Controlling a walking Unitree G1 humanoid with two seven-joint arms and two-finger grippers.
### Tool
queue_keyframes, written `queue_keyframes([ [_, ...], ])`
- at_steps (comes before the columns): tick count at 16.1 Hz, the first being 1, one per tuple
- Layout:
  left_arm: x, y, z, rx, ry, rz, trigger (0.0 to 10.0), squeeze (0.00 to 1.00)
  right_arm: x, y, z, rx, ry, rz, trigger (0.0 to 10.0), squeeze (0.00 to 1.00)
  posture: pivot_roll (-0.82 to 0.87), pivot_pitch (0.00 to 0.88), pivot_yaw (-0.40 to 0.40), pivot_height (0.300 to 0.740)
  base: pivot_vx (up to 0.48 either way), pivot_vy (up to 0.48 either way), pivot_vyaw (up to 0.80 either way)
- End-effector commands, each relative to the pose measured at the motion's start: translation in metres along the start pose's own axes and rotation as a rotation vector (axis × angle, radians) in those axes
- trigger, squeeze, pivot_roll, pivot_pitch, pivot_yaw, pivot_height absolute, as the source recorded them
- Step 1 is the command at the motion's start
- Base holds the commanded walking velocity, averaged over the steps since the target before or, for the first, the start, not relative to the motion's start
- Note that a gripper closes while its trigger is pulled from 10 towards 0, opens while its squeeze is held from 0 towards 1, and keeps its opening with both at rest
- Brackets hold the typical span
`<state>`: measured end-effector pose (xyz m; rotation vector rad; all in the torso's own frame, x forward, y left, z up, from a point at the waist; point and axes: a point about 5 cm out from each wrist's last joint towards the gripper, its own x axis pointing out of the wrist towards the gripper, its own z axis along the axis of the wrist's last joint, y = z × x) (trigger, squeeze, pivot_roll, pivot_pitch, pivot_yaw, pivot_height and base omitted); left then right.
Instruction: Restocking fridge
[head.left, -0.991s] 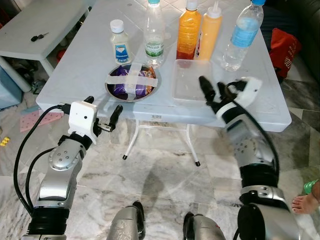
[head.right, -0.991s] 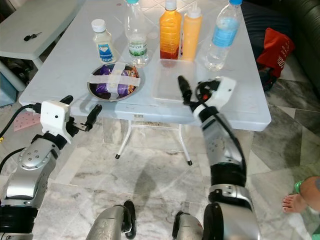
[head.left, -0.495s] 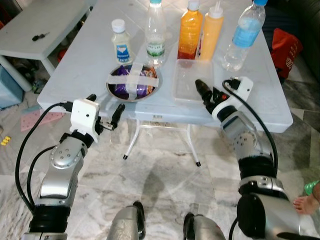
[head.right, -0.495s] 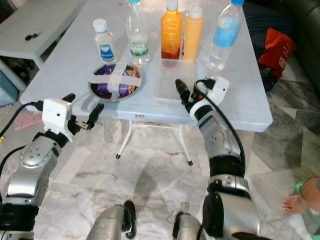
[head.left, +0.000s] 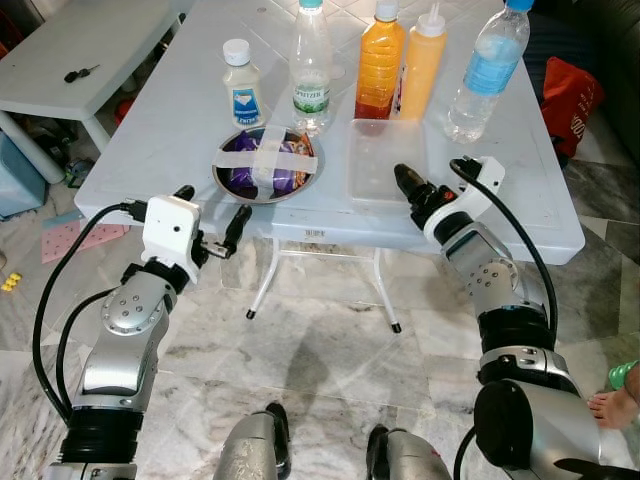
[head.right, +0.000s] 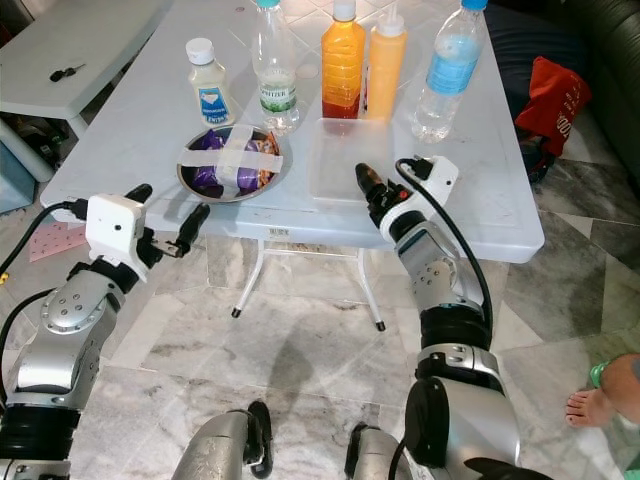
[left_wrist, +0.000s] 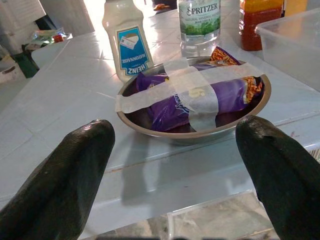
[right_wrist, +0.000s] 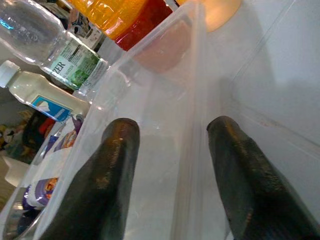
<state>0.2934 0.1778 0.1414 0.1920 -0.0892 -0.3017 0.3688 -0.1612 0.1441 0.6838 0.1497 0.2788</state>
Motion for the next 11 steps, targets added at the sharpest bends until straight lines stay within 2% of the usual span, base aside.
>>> queue_keyframes([
  [1, -0.0009, 0.0006, -0.0026, 0.012, 0.01, 0.003, 10.0, 0.0, 0.0012, -0.0015, -0.0061, 0.027, 0.041, -0.014, 0.0, 0.0, 0.06, 0.162, 0.051, 0.74, 0.0, 0.0, 0.0],
  [11, 0.0007, 0.0018, -0.0031, 0.01, 0.007, 0.013, 10.0, 0.0, 0.001, -0.0075, -0.0075, 0.136, 0.062, -0.063, 0.0, 0.0, 0.06, 0.162, 0.046, 0.74, 0.0, 0.0, 0.0],
])
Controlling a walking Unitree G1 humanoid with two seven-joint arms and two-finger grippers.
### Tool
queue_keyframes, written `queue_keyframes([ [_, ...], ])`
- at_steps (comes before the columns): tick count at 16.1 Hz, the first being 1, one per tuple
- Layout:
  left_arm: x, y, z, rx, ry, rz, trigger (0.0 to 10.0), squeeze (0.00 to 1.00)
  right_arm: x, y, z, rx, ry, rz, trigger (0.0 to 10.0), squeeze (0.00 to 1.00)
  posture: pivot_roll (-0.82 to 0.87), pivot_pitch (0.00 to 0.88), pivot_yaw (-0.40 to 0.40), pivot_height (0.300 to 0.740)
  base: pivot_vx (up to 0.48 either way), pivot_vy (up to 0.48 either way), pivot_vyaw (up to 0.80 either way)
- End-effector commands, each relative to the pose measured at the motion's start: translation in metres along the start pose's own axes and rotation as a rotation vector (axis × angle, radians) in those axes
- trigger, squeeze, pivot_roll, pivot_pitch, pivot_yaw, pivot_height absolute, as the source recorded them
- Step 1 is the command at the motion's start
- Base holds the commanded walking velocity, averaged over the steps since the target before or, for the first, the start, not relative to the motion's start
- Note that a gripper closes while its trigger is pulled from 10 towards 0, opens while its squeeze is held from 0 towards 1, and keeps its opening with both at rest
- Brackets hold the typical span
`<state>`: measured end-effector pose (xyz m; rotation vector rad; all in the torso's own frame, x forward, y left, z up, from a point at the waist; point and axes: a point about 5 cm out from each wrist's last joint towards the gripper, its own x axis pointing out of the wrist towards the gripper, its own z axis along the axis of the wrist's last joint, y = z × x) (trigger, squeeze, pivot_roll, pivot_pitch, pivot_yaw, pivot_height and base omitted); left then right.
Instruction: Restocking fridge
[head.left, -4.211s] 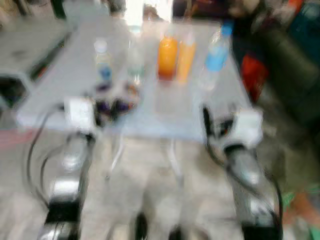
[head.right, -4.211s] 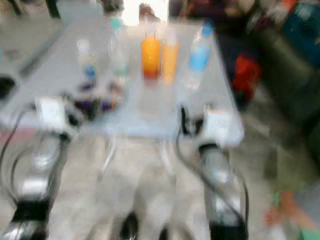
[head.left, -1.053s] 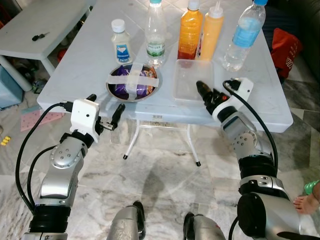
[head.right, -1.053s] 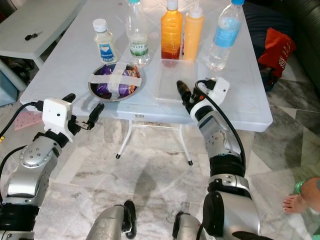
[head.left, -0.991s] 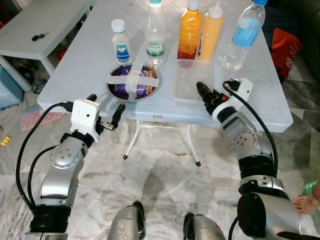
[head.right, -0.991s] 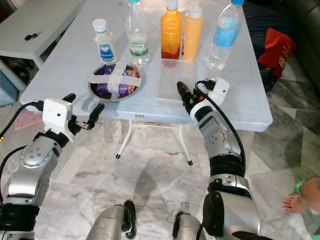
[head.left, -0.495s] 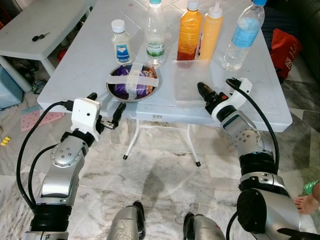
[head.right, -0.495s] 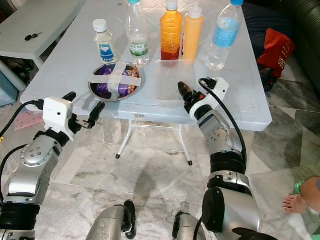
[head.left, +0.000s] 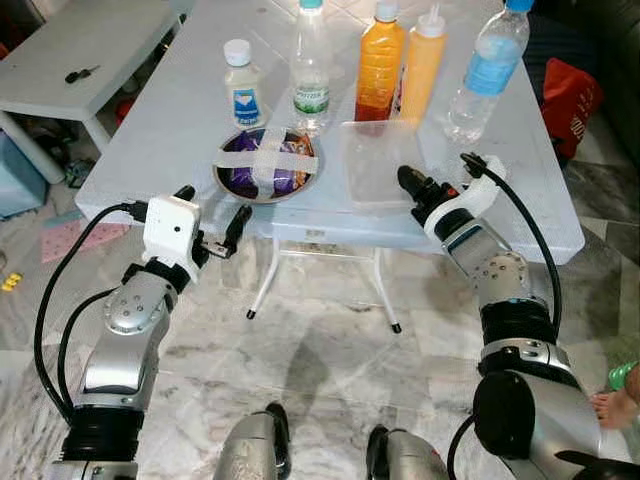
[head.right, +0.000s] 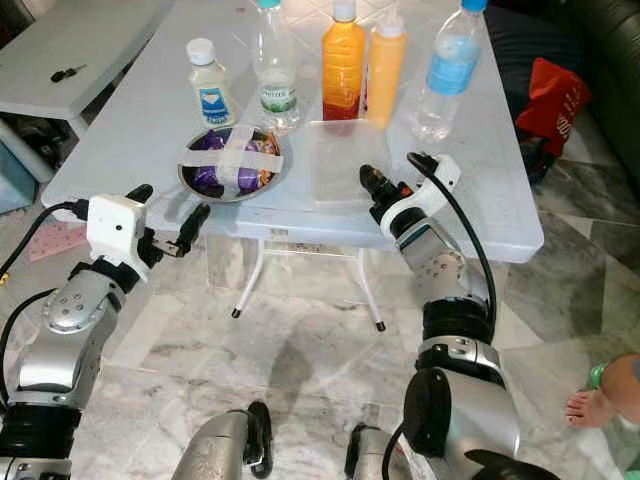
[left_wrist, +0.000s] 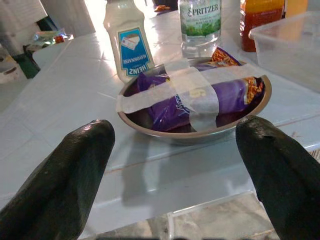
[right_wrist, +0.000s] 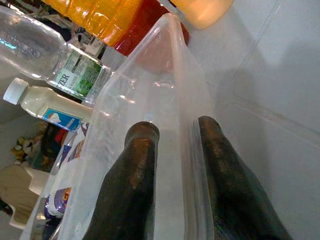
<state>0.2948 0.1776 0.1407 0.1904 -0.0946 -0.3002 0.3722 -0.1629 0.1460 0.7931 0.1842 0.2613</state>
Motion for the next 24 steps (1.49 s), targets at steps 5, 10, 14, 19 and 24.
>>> queue_keyframes([
  [5, 0.002, 0.004, 0.0, 0.013, 0.003, 0.023, 10.0, 0.0, -0.001, -0.005, -0.008, 0.01, 0.049, -0.045, 0.0, 0.0, 0.06, 0.159, 0.041, 0.74, 0.0, 0.0, 0.0],
  [10, 0.008, 0.008, 0.008, 0.025, -0.024, 0.037, 10.0, 0.0, -0.011, -0.001, 0.005, -0.198, 0.041, -0.035, 10.0, 0.0, 0.03, 0.175, 0.031, 0.74, 0.0, 0.0, 0.0],
  [14, 0.009, 0.005, 0.005, 0.01, -0.03, 0.052, 10.0, 0.0, -0.031, -0.007, 0.002, -0.332, 0.065, -0.057, 10.0, 0.0, -0.01, 0.157, 0.025, 0.74, 0.0, 0.0, 0.0],
  [19, 0.01, -0.003, -0.002, -0.021, -0.028, 0.057, 10.0, 0.0, -0.058, 0.012, -0.004, -0.421, -0.097, -0.004, 10.0, 0.0, -0.04, 0.102, 0.011, 0.74, 0.0, 0.0, 0.0],
  [24, 0.013, -0.006, -0.007, -0.038, -0.032, 0.069, 10.0, 0.0, -0.08, -0.007, -0.015, -0.394, -0.195, -0.233, 10.0, 0.0, -0.06, 0.063, 0.0, 0.74, 0.0, 0.0, 0.0],
])
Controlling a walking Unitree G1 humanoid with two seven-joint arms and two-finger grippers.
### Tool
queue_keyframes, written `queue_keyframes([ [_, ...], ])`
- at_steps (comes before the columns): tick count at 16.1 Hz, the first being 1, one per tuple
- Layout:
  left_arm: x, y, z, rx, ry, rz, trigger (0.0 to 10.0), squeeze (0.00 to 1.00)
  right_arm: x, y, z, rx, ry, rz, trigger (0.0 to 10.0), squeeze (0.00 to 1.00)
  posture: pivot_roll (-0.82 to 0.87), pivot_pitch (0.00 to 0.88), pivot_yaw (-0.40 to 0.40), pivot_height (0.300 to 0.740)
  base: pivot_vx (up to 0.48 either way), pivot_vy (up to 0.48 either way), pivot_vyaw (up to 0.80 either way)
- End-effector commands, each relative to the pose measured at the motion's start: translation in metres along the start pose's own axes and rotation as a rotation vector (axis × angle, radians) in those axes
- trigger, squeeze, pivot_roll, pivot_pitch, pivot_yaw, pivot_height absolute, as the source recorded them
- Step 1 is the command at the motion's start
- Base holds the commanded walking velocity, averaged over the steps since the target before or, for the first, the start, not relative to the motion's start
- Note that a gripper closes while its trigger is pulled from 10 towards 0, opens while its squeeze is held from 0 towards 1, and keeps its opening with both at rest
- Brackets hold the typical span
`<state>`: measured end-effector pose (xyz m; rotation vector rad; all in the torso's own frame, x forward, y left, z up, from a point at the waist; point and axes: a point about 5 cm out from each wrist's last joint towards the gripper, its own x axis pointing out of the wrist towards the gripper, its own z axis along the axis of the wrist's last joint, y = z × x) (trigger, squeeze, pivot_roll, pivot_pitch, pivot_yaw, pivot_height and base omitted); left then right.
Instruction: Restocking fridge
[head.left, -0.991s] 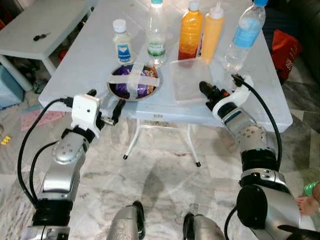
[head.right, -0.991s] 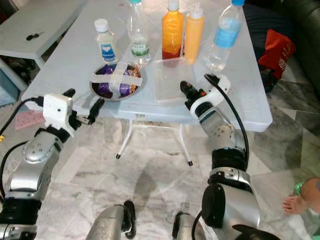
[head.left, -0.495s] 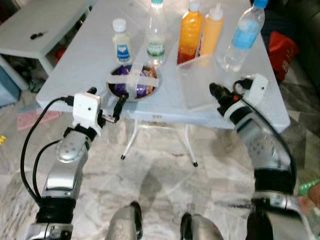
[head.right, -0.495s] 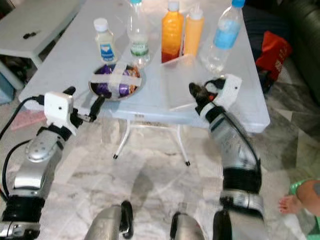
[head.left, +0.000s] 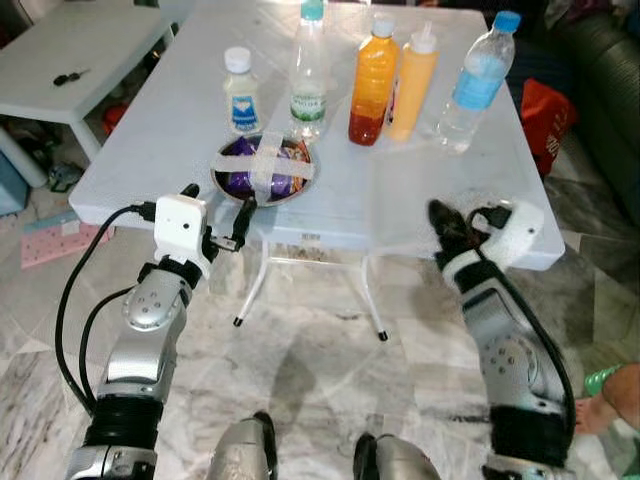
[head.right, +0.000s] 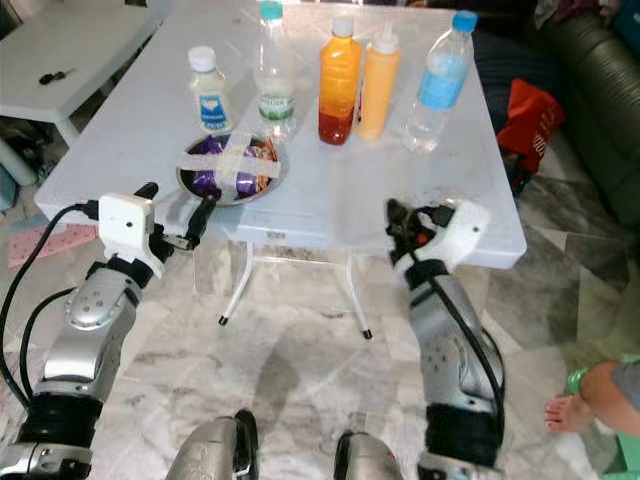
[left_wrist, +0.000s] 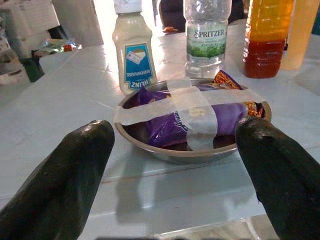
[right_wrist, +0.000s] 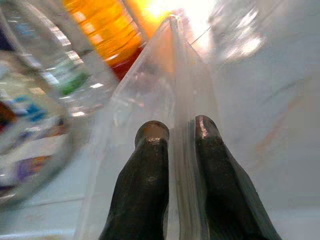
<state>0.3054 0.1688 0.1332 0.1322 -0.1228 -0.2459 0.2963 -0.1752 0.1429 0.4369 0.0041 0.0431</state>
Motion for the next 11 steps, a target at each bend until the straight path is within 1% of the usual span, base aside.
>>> queue_keyframes([
  [1, 0.002, 0.001, 0.0, 0.011, -0.005, 0.011, 10.0, 0.0, -0.003, -0.009, -0.005, -0.121, 0.029, -0.103, 10.0, 0.0, -0.07, 0.059, 0.001, 0.74, 0.0, 0.0, 0.0],
  [2, 0.003, 0.0, 0.0, 0.01, -0.007, 0.009, 10.0, 0.0, -0.004, -0.004, -0.006, -0.122, 0.031, -0.058, 10.0, 0.0, -0.07, 0.059, 0.001, 0.74, 0.0, 0.0, 0.0],
  [4, 0.003, -0.002, -0.001, 0.0, -0.01, 0.008, 10.0, 0.0, -0.009, -0.004, -0.008, -0.174, 0.029, -0.068, 10.0, 0.0, -0.07, 0.056, -0.007, 0.74, 0.0, 0.0, 0.0],
  [5, 0.002, -0.004, -0.002, -0.005, -0.011, 0.008, 10.0, 0.0, -0.011, -0.005, -0.007, -0.178, 0.012, -0.066, 10.0, 0.0, -0.07, 0.055, -0.008, 0.74, 0.0, 0.0, 0.0],
  [6, 0.001, -0.005, -0.004, -0.012, -0.008, 0.011, 10.0, 0.0, -0.013, -0.006, -0.006, -0.135, -0.008, -0.1, 10.0, 0.0, -0.07, 0.055, -0.009, 0.74, 0.0, 0.0, 0.0],
  [7, 0.0, -0.005, -0.005, -0.014, -0.006, 0.01, 10.0, 0.0, -0.015, -0.005, -0.004, -0.141, -0.03, -0.101, 10.0, 0.0, -0.07, 0.056, -0.01, 0.74, 0.0, 0.0, 0.0],
  [9, -0.001, -0.005, -0.006, -0.017, -0.004, 0.011, 10.0, 0.0, -0.017, 0.002, -0.002, -0.151, -0.045, -0.073, 10.0, 0.0, -0.08, 0.057, -0.01, 0.74, 0.0, 0.0, 0.0],
  [11, 0.001, -0.003, -0.007, -0.026, -0.006, 0.035, 10.0, 0.0, -0.017, 0.009, 0.001, -0.173, -0.059, -0.043, 10.0, 0.0, -0.08, 0.057, -0.013, 0.74, 0.0, 0.0, 0.0],
])
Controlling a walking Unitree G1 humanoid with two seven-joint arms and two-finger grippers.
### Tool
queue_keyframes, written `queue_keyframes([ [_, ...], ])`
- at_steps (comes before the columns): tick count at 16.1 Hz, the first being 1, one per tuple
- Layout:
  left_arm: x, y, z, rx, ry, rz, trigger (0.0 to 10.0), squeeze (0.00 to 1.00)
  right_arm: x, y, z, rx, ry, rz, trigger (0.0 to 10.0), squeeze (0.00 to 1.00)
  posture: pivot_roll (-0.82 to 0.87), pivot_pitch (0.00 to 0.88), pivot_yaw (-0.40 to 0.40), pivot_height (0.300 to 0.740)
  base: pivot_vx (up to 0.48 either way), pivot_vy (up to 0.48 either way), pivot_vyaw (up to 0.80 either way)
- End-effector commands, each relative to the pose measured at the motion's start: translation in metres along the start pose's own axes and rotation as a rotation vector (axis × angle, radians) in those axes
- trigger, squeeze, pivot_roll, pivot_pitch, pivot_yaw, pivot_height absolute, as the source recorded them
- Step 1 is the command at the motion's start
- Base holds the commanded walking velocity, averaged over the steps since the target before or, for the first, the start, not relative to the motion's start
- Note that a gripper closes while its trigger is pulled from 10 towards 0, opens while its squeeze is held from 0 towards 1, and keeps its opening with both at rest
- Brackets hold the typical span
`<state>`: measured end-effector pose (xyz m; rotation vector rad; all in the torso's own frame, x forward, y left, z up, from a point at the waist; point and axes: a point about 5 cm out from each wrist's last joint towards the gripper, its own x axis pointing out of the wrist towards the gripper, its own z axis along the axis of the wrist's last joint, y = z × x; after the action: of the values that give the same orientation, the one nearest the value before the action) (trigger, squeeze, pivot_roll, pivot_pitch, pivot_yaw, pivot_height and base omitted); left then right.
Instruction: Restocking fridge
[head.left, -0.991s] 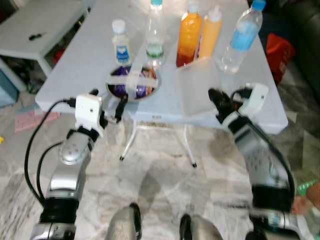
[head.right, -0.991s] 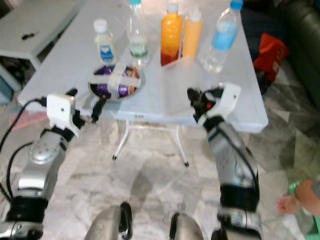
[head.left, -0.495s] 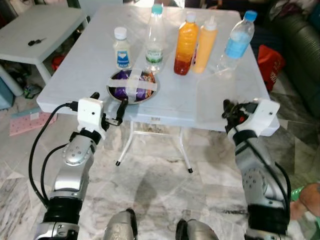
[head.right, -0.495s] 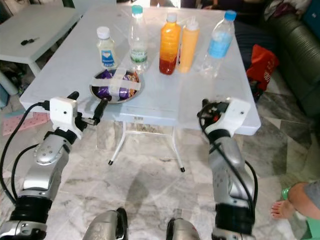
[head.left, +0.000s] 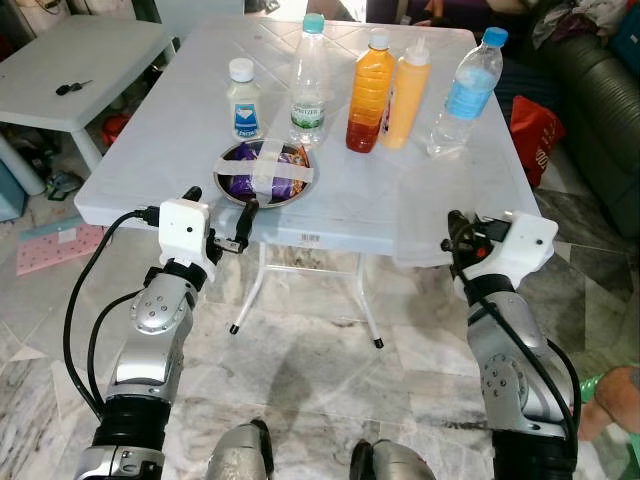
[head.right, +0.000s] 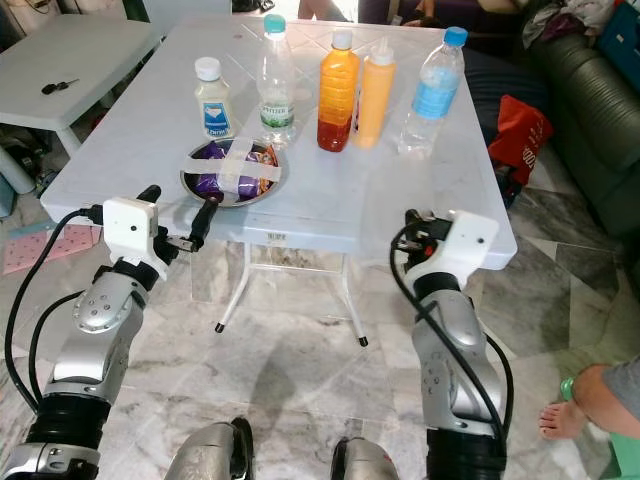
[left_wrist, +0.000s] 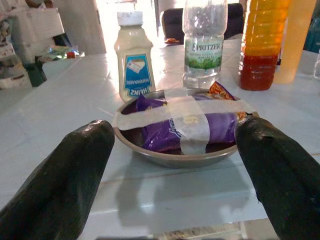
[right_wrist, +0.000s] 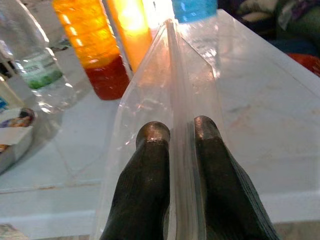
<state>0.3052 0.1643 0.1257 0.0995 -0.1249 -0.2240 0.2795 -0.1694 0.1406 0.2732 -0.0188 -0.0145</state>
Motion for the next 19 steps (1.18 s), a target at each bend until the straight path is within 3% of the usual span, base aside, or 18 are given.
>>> queue_keyframes([
  [1, 0.001, 0.004, 0.0, -0.005, -0.001, 0.03, 10.0, 0.0, 0.0, 0.005, 0.009, -0.014, -0.041, 0.017, 10.0, 0.0, -0.08, 0.056, -0.014, 0.74, 0.0, 0.0, 0.0],
  [5, -0.002, 0.012, -0.005, -0.003, 0.021, 0.116, 10.0, 0.0, 0.003, 0.016, 0.018, -0.054, -0.077, 0.085, 10.0, 0.0, -0.08, 0.052, -0.016, 0.74, 0.0, 0.0, 0.51],
  [7, -0.001, 0.02, -0.006, -0.053, 0.029, 0.185, 10.0, 0.0, 0.001, 0.024, 0.02, -0.086, -0.094, 0.126, 10.0, 0.0, -0.08, 0.051, -0.02, 0.74, 0.0, 0.0, 0.8],
  [12, 0.0, 0.023, -0.007, -0.063, 0.033, 0.197, 10.0, 0.0, -0.002, 0.042, 0.033, -0.179, -0.161, 0.221, 10.0, 0.0, -0.08, 0.05, -0.022, 0.74, 0.0, 0.0, 0.8],
  [14, 0.001, 0.025, -0.012, -0.046, 0.075, 0.252, 10.0, 0.0, -0.002, 0.049, 0.033, -0.19, -0.166, 0.268, 10.0, 0.0, -0.08, 0.05, -0.025, 0.74, 0.0, 0.0, 0.8],
  [16, -0.006, 0.032, -0.022, -0.023, 0.114, 0.297, 10.0, 0.0, -0.003, 0.05, 0.03, -0.178, -0.156, 0.275, 10.0, 0.0, -0.09, 0.038, -0.027, 0.74, 0.0, 0.0, 0.8],
  [19, -0.028, 0.046, -0.038, 0.027, 0.167, 0.301, 10.0, 0.0, -0.005, 0.044, 0.021, -0.187, -0.137, 0.252, 10.0, 0.0, -0.06, 0.014, -0.037, 0.74, 0.0, 0.0, 0.8],
])
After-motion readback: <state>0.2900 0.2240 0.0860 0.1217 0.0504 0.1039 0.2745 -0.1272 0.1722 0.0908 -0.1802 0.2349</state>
